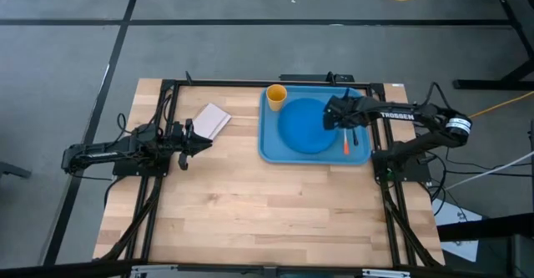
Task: Pick and place plate/cup/fork/spoon on tray
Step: Put the orange fork on the tray in between the blue plate and black spoon
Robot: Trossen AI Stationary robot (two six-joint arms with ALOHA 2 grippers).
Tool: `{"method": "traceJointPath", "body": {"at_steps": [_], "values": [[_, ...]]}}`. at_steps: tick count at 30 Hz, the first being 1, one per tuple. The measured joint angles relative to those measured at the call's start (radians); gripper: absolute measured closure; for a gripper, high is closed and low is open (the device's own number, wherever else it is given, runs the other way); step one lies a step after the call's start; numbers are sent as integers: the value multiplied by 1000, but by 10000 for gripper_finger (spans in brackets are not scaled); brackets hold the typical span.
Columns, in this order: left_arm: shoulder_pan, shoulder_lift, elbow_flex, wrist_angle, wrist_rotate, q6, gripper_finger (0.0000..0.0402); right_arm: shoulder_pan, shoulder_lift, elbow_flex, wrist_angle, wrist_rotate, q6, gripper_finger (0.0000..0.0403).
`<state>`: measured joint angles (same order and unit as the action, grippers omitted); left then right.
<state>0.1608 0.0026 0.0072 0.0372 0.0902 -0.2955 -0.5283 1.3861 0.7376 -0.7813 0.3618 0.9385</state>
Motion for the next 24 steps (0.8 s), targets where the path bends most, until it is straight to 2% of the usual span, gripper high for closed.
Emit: {"method": "traceJointPath", "body": {"at_steps": [10, 18, 24], "values": [[0, 0, 0, 0, 0, 0, 343, -34, 13, -72, 93, -17, -12, 391], [0, 0, 0, 0, 0, 0, 343, -40, 13, -103, 193, -11, -118, 373], [0, 0, 0, 0, 0, 0, 343, -40, 13, -106, 180, 3, -78, 368]]}}
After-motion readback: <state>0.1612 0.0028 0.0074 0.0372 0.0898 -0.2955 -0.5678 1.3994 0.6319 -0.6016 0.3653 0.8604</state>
